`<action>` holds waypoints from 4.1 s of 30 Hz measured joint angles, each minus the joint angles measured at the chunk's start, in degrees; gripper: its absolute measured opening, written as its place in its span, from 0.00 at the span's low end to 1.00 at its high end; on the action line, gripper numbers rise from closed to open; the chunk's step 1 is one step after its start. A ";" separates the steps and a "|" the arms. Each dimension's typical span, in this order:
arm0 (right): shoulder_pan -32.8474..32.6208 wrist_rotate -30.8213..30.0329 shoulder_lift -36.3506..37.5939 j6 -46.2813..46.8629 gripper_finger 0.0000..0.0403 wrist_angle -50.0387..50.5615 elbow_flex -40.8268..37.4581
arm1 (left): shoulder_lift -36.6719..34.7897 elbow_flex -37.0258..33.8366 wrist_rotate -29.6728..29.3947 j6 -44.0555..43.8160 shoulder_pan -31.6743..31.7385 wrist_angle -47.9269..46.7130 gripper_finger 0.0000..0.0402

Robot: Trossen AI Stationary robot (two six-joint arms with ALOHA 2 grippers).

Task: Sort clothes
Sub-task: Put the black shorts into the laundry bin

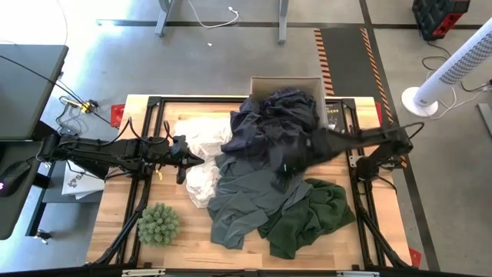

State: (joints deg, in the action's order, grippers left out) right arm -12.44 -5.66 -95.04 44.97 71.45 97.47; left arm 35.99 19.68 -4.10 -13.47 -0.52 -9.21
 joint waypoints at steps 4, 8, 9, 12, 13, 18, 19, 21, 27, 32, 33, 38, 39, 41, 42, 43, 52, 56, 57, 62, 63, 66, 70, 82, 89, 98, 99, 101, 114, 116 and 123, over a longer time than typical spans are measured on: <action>-4.93 -2.64 0.02 21.55 0.36 5.65 -10.77 | 0.00 0.00 0.02 0.02 0.00 0.00 0.02; -6.10 -7.45 0.04 37.33 0.36 5.94 -23.73 | 0.00 0.00 -0.01 0.04 -0.01 0.12 0.02; -6.09 -10.02 0.02 39.03 0.36 3.43 -26.52 | 0.00 0.00 -0.03 0.04 0.00 0.23 0.02; -5.47 -20.31 0.00 38.23 0.36 -9.16 -31.78 | 0.00 0.00 -0.04 0.06 0.00 0.50 0.02; -4.78 -24.18 0.00 36.77 0.36 -12.63 -32.43 | 0.00 0.00 -0.07 0.07 0.00 0.55 0.02; -1.16 -41.83 0.00 21.61 0.36 -24.62 -27.35 | 0.00 0.00 -0.09 0.07 0.00 0.92 0.02; -0.51 -44.86 0.01 17.82 0.36 -25.16 -24.70 | 0.00 0.00 -0.09 0.07 0.00 1.13 0.02; 0.61 -50.55 0.02 10.31 0.36 -24.02 -18.95 | 0.00 0.00 -0.13 0.09 0.00 1.57 0.02; 9.18 -54.31 0.18 -2.93 0.36 -15.14 -3.80 | 0.00 -0.01 -0.24 0.13 0.00 1.87 0.02; 23.61 -35.49 -0.43 -5.38 0.36 -11.93 -4.68 | 0.00 -0.02 -0.23 0.24 -0.01 1.86 0.02; 26.35 -31.30 -0.82 -5.57 0.36 -12.23 -6.51 | 0.00 -0.02 -0.22 0.24 -0.02 1.86 0.02; 37.04 -11.66 -3.89 -7.77 0.36 -21.38 -20.38 | 0.00 -0.02 0.03 0.22 0.00 1.75 0.02; 38.50 -7.42 -4.63 -7.77 0.36 -24.15 -23.34 | 0.00 -0.02 0.04 0.22 -0.02 1.75 0.02; 40.85 -0.22 -6.12 -7.88 0.36 -29.65 -28.51 | 0.00 -0.02 0.02 0.22 0.00 1.75 0.02; 41.62 1.82 -6.79 -7.97 0.36 -31.73 -30.35 | 0.00 -0.02 0.03 0.22 -0.02 1.77 0.02; 42.31 2.97 -6.99 -7.93 0.36 -32.90 -31.49 | 0.00 -0.02 0.04 0.22 -0.01 1.76 0.02; 43.88 2.62 -1.74 -7.38 0.36 -12.98 -14.93 | 0.00 -0.02 0.04 0.18 -0.02 1.75 0.02; 42.30 -4.01 -1.18 -3.21 0.36 6.38 0.86 | 0.02 -0.02 0.04 0.13 -0.02 1.70 0.02; 41.07 -5.59 -1.27 -3.66 0.36 7.63 4.08 | 0.01 -0.02 0.04 0.13 -0.02 1.73 0.02; 31.64 -7.09 -1.13 -19.97 0.36 0.81 12.23 | 0.02 -0.02 0.06 0.13 -0.02 1.60 0.02; 29.42 -7.23 -1.28 -23.17 0.36 -1.33 12.28 | 0.01 -0.02 0.05 0.13 -0.02 1.59 0.02; 23.78 -6.56 -2.96 -30.11 0.36 -5.86 12.24 | 0.01 -0.02 0.04 0.15 -0.02 1.70 0.02; 20.09 -7.76 -7.98 -34.31 0.36 -11.32 12.24 | 0.02 -0.02 -0.04 0.17 -0.02 1.79 0.02; 26.51 -6.61 -17.72 -29.56 0.09 -13.87 12.64 | 0.02 -0.02 -0.13 1.16 -0.02 1.88 0.02; 25.39 -32.50 -11.80 -27.06 0.04 -10.93 20.22 | 0.01 -0.02 0.17 0.65 -0.02 0.91 0.02; 26.62 -32.14 -8.55 -14.84 0.02 7.80 18.25 | 0.01 -0.04 0.22 0.20 -0.02 0.02 0.02; 27.26 -30.52 -8.57 -13.68 0.02 8.20 15.39 | 0.00 -0.04 0.22 0.20 -0.02 0.04 0.02; 28.53 -27.68 -8.75 -12.21 0.02 6.29 7.46 | 0.01 -0.04 0.22 0.20 -0.02 0.06 0.02; 45.54 6.84 -8.25 -14.12 0.19 -37.81 -28.93 | 0.00 -0.04 0.03 2.01 -0.02 0.57 0.02; 47.35 9.06 -8.16 -14.18 0.22 -32.22 -25.60 | 0.00 -0.04 -0.46 2.03 -0.02 0.54 0.02; 46.41 7.40 -5.21 -18.00 0.24 -14.32 -7.03 | 0.00 -0.04 -0.70 1.61 -0.01 0.22 0.02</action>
State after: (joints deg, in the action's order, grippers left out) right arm 33.97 1.74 -100.25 26.96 57.13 90.44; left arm 35.99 19.64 -4.80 -11.87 -0.53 -8.99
